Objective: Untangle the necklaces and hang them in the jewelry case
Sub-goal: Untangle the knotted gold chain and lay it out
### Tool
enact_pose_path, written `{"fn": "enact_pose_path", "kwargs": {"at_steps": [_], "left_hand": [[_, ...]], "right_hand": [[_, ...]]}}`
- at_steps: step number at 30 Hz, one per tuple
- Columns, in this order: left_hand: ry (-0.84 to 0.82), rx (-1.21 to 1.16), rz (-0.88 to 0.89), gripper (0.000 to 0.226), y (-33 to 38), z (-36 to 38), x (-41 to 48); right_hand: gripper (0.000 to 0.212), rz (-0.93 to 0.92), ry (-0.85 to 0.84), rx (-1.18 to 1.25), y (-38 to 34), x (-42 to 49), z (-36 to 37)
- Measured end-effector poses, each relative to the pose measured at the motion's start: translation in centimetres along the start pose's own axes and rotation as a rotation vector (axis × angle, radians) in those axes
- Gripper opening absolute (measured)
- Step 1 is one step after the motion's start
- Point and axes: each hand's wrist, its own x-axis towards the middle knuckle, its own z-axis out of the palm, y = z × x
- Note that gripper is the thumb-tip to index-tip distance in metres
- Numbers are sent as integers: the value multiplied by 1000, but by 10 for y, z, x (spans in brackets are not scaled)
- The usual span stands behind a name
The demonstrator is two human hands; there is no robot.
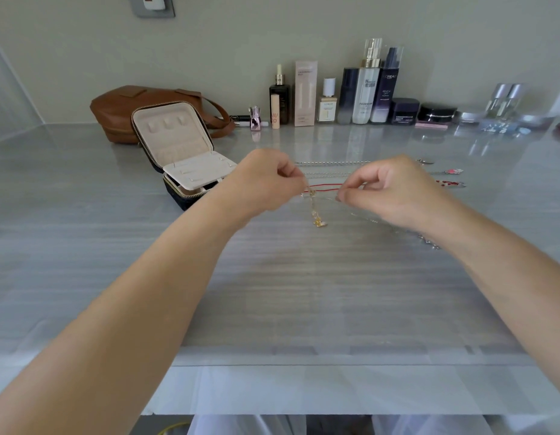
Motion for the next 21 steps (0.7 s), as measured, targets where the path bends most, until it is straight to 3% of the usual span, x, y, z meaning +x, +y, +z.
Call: {"fn": "enact_pose_path", "kwargs": {"at_steps": [6,12,21], "left_hand": [[-134,-397,-112,21,10,3,-4],[-234,-416,-146,19,9,8,-7],[-340,-385,-128,11,6,6,-10]], "right_hand": [[12,-5,-50,10,-5,-1,5],[20,55,57,268,-10,0,1],[23,42,83,318,-11,-1,0]]}}
